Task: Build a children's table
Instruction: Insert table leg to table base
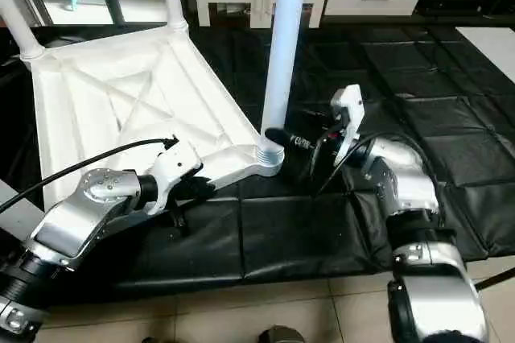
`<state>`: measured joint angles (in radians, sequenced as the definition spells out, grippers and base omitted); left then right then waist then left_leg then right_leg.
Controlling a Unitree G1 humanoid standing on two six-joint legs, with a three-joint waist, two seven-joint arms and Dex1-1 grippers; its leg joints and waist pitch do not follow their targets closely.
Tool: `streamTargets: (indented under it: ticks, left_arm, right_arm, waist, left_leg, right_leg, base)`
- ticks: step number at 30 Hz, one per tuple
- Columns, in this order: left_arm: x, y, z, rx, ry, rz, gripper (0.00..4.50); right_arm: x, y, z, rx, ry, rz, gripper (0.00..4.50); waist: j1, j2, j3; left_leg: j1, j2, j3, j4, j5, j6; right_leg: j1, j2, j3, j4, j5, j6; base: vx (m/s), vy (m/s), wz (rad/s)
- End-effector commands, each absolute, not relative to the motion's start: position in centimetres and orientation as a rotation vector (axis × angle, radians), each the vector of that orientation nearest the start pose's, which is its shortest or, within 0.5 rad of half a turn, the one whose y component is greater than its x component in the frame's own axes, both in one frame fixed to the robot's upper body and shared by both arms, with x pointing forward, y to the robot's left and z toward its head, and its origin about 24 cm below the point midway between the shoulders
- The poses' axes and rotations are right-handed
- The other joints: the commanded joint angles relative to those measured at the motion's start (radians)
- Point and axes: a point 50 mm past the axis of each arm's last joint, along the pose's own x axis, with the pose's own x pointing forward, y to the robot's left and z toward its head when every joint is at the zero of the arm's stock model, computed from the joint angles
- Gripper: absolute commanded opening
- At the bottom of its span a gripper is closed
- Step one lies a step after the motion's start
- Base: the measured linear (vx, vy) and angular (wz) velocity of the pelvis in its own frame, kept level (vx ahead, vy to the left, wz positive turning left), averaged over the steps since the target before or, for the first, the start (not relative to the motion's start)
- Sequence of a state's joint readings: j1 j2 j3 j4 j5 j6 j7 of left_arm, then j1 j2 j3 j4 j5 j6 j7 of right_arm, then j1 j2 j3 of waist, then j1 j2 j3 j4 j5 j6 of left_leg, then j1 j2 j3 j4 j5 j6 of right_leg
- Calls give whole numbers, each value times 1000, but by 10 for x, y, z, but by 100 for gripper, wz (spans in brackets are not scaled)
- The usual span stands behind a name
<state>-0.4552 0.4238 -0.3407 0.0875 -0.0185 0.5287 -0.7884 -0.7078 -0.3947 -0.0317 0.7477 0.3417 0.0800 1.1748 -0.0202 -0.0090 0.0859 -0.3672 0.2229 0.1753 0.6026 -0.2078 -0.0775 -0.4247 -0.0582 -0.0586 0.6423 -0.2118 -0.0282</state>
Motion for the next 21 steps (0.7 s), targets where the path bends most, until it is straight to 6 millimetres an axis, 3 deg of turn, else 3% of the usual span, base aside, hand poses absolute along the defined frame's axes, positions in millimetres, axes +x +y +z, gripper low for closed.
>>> streamTargets:
  ticks: [1,10,16,21]
  left_arm:
    - [292,119,57,449,495,-1017,0]
    - [282,113,53,464,509,-1094,0]
    - [282,113,54,464,507,-1094,0]
    - [282,114,54,466,507,-1095,0]
  right_arm:
    - [352,-182,107,19,103,1071,365]
    - [367,-171,113,74,127,1077,365]
    - [366,-171,111,70,158,1127,365]
    - [363,-174,106,41,205,1158,320]
  waist:
    - [3,-16,-74]
    - [3,-21,-72]
    - [9,-22,-73]
    - [11,-25,-77]
  left_leg:
    - [0,2,12,-43,40,170]
    - [0,5,11,-42,48,181]
    - [1,6,11,-40,64,194]
    - [0,6,11,-38,74,201]
  right_leg:
    - [74,-57,48,-64,65,-309]
    - [72,-57,47,-58,67,-319]
    - [71,-57,46,-54,84,-322]
    - [74,-59,45,-52,92,-325]
  base:
    - [0,0,0]
    - [0,0,0]
    - [0,0,0]
    - [0,0,0]
